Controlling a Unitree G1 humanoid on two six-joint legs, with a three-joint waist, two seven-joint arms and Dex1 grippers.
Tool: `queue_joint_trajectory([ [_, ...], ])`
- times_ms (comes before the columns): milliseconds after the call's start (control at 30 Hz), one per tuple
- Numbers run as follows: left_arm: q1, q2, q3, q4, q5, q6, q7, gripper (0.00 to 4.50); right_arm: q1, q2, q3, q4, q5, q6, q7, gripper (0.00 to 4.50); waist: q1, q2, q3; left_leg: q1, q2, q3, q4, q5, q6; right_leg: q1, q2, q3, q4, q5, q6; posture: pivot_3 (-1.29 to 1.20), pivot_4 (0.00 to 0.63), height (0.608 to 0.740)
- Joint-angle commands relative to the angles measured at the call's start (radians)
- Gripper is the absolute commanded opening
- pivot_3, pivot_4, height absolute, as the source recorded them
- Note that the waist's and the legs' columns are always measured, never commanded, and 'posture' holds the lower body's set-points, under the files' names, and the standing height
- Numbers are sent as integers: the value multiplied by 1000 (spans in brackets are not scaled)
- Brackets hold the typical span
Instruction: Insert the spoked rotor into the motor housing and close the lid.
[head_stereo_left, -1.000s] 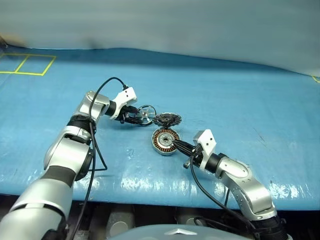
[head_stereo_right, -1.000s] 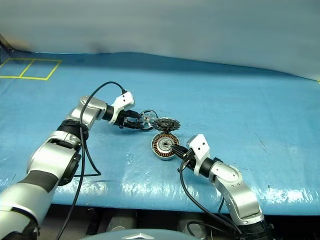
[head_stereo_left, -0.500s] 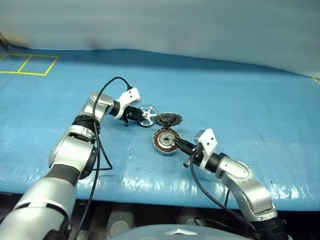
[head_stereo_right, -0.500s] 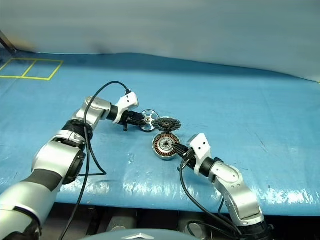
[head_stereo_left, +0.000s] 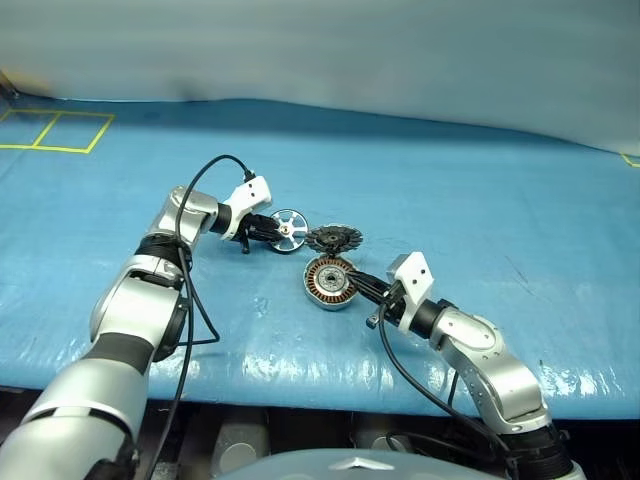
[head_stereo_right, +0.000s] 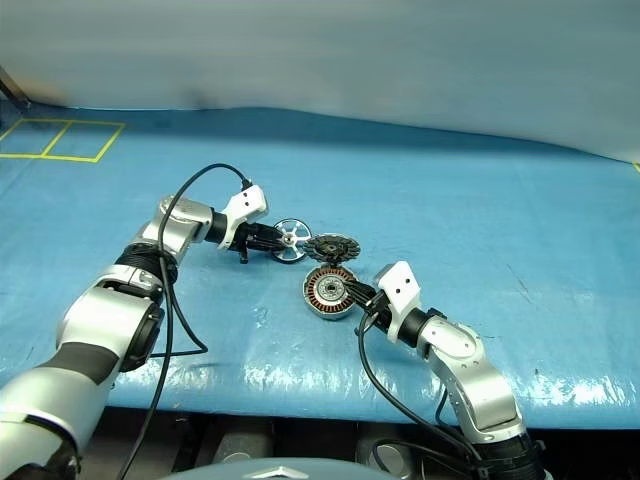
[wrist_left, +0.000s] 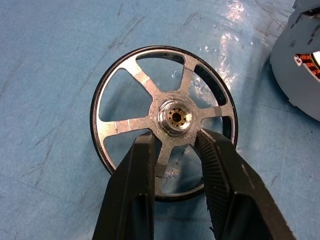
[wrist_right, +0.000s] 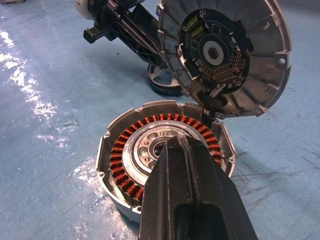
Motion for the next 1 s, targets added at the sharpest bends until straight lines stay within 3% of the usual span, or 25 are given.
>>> queue_joint_trajectory([
  [33,15,32,21,-31,-20,12,-68,931,1,-2,-25,-22,11,-24,1,0,0,0,0,0,0,0,0,0,0,0,0,0,0,0,0,0,150,740],
  [233,55,108,42,-103,-56,24,-165,931,14,-12,-47,-10,11,-30,1,0,-2,0,0,-1,0,-1,-1,0,0,-1,0,0,0,0,0,0,150,740],
  [333,92,144,48,-143,-51,29,-134,931,10,-19,-56,5,11,-32,7,0,-1,0,0,-1,0,-1,-1,0,0,-1,0,0,0,0,0,0,150,740],
  [600,113,97,111,-178,-102,14,-23,931,-24,-30,-49,20,8,-23,24,0,9,0,0,-1,0,-1,1,0,0,0,0,-1,1,0,0,0,150,740],
  [733,80,62,136,-159,-125,64,15,2200,-20,-29,-49,14,4,-22,22,0,8,0,0,-1,0,-1,0,0,0,0,0,-1,0,0,1,0,150,740],
  [1000,24,35,141,-119,-133,123,0,2200,-3,-24,-49,6,1,-25,11,0,3,0,0,-1,0,-1,0,0,0,0,0,-1,0,3,5,0,150,740],
])
